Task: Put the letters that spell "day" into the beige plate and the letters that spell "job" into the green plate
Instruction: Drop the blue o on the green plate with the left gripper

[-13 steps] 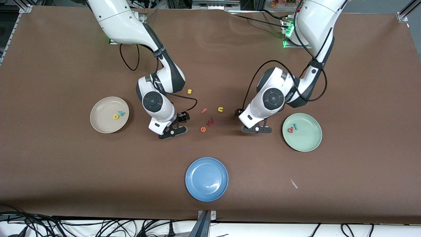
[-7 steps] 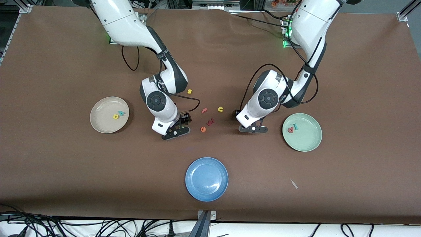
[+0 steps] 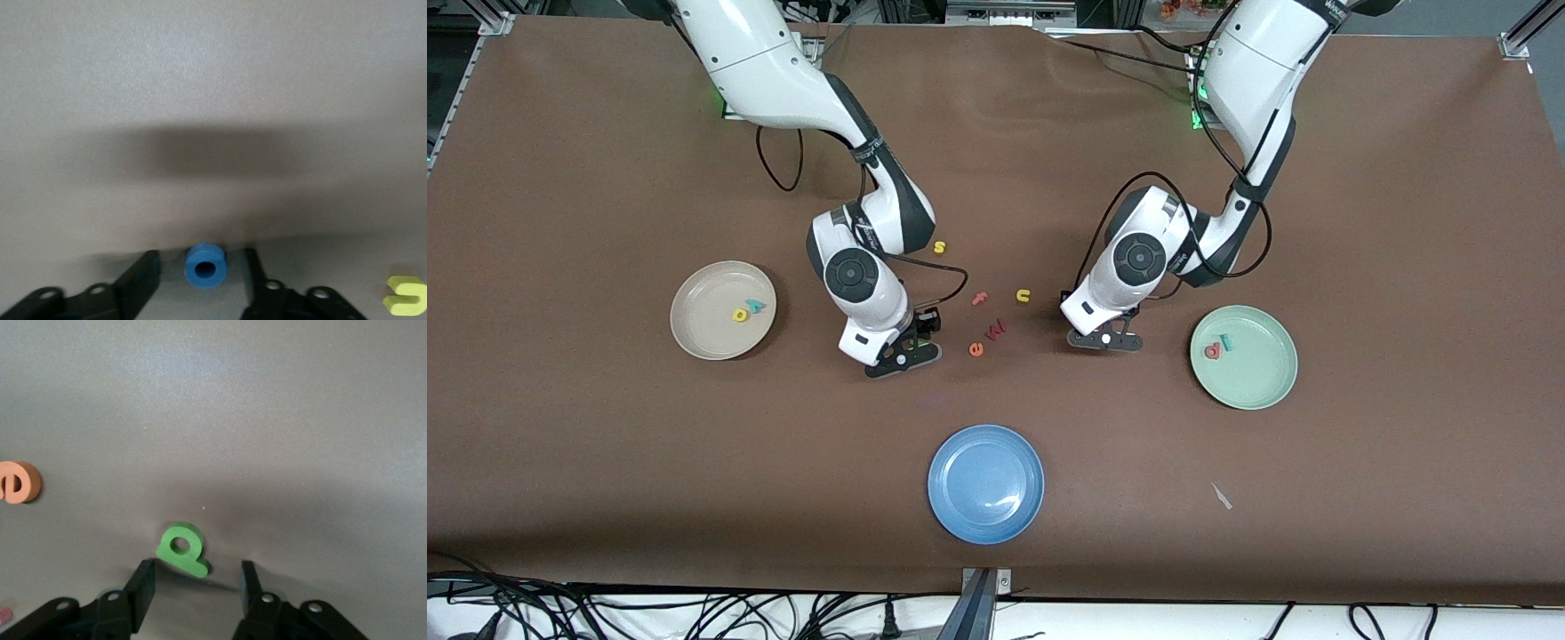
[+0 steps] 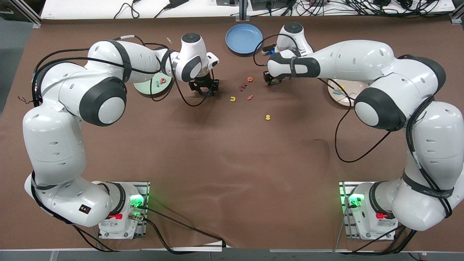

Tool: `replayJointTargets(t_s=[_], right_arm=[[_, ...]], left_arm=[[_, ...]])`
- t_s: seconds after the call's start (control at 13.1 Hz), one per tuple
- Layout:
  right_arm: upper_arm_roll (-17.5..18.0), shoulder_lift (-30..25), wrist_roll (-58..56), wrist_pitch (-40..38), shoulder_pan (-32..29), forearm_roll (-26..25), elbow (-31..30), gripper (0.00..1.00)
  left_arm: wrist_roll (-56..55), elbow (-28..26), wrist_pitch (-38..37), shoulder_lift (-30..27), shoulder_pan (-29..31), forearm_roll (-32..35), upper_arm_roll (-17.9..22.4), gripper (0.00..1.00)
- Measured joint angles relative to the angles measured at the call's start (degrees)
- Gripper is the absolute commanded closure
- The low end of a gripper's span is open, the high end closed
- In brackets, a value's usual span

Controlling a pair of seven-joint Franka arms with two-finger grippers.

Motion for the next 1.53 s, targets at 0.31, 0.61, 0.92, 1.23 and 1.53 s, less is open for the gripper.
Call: replayJointTargets(t_s=[0.31, 0.61, 0.92, 1.23, 1.53], right_arm=[[-0.05, 0.00, 0.02, 0.00, 0.00, 0.00, 0.03, 0.47], [-0.07, 0.00, 0.05, 0.00, 0.00, 0.00, 0.15, 0.49], [-0.03, 0.39, 0.06, 0.00, 0.05, 0.01, 0.72, 0.49], [-0.01, 0.81, 0.45, 0.00, 0.34, 0.01, 1.42, 0.49], [-0.01, 1.26, 0.67, 0.00, 0.46, 0.01, 2.21, 0.54]], left_arm=[[-1.50, 0.12, -0.07, -0.59, -0.11, 0.14, -0.06, 1.00], [-1.54, 1.54, -6.70, -1.95, 0.25, 1.93, 0.87, 1.00], [-0.90, 4.01, -19.25, -6.99, 2.63, 12.29, 1.59, 1.00], [13.27, 4.12, -24.12, -11.20, 9.57, 17.13, 2.21, 1.00], [38.83, 4.86, -23.81, -11.28, 18.94, 17.07, 2.23, 1.00]])
